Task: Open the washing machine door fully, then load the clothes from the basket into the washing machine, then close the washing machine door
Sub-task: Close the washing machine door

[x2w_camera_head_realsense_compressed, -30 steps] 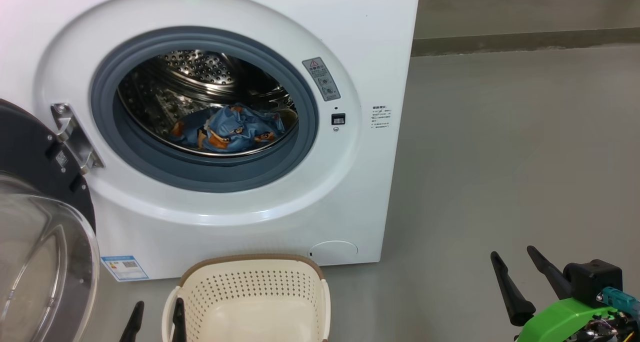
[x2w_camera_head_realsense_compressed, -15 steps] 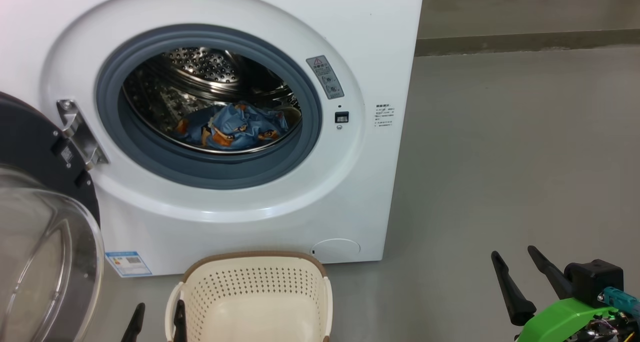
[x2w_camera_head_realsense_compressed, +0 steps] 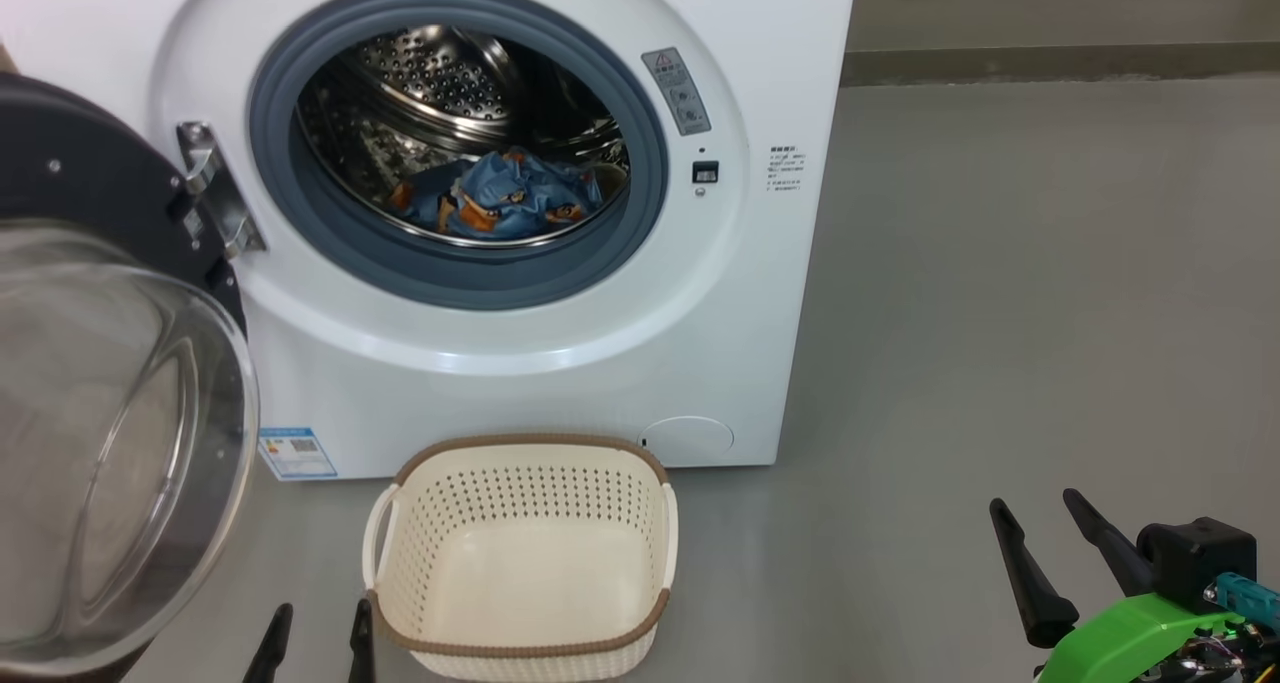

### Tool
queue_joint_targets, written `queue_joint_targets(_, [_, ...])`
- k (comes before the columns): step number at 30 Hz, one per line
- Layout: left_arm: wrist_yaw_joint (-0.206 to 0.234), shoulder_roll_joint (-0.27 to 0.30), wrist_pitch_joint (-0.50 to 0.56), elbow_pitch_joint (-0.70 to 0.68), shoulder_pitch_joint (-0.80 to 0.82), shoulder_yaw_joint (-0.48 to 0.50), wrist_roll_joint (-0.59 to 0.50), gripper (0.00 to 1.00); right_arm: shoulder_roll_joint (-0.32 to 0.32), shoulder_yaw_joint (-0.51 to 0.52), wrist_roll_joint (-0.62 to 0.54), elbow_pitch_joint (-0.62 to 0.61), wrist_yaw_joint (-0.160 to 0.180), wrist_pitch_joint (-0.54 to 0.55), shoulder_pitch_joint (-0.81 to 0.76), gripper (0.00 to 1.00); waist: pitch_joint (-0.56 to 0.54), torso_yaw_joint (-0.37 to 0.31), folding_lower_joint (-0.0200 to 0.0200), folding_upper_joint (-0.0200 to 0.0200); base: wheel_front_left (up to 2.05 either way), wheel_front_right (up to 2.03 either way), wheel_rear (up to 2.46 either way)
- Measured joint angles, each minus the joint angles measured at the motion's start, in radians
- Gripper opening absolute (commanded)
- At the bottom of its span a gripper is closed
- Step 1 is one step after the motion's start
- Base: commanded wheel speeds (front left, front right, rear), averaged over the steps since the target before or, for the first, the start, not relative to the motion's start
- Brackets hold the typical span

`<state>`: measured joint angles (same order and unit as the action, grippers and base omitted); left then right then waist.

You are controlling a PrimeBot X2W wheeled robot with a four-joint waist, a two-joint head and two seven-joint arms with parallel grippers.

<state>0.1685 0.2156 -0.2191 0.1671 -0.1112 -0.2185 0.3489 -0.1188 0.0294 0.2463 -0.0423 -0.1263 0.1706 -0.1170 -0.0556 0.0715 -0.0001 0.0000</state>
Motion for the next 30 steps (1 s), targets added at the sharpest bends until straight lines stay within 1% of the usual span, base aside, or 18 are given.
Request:
queue_joint_targets(4, [0.000, 0.005, 0.000, -0.005, 0.000, -0.002, 0.000, 1.00, 0.003, 0.000, 0.000, 0.000, 0.000, 0.000, 0.000, 1.00, 0.001, 0.003, 0.0000, 0.0000, -0.52, 0.52, 0.00])
queue_joint_targets(11, [0.000, 0.009, 0.000, -0.011, 0.000, -0.003, 0.000, 1.00, 0.004, 0.000, 0.000, 0.001, 0.000, 0.000, 0.000, 1.00, -0.003, 0.011, 0.0001, 0.0000, -0.03, 0.03, 0.00])
queue_joint_targets(17, [0.006, 0.009, 0.000, -0.011, 0.000, -0.006, 0.000, 1.00, 0.004, 0.006, 0.000, 0.001, 0.000, 0.000, 0.000, 1.00, -0.007, 0.032, 0.0001, 0.0000, 0.00, 0.00, 0.00])
queue_joint_targets(23, [0.028, 0.014, 0.001, -0.013, 0.000, -0.001, 0.000, 1.00, 0.007, 0.016, 0.000, 0.000, 0.000, 0.000, -0.020, 1.00, -0.008, 0.082, 0.0001, 0.0000, 0.00, 0.00, 0.00])
queue_joint_targets(30, [0.036, 0.026, 0.010, -0.032, 0.000, 0.004, 0.000, 1.00, 0.020, 0.018, 0.000, 0.003, 0.000, -0.006, -0.022, 1.00, -0.006, 0.178, 0.0001, 0.0000, 0.00, 0.00, 0.00])
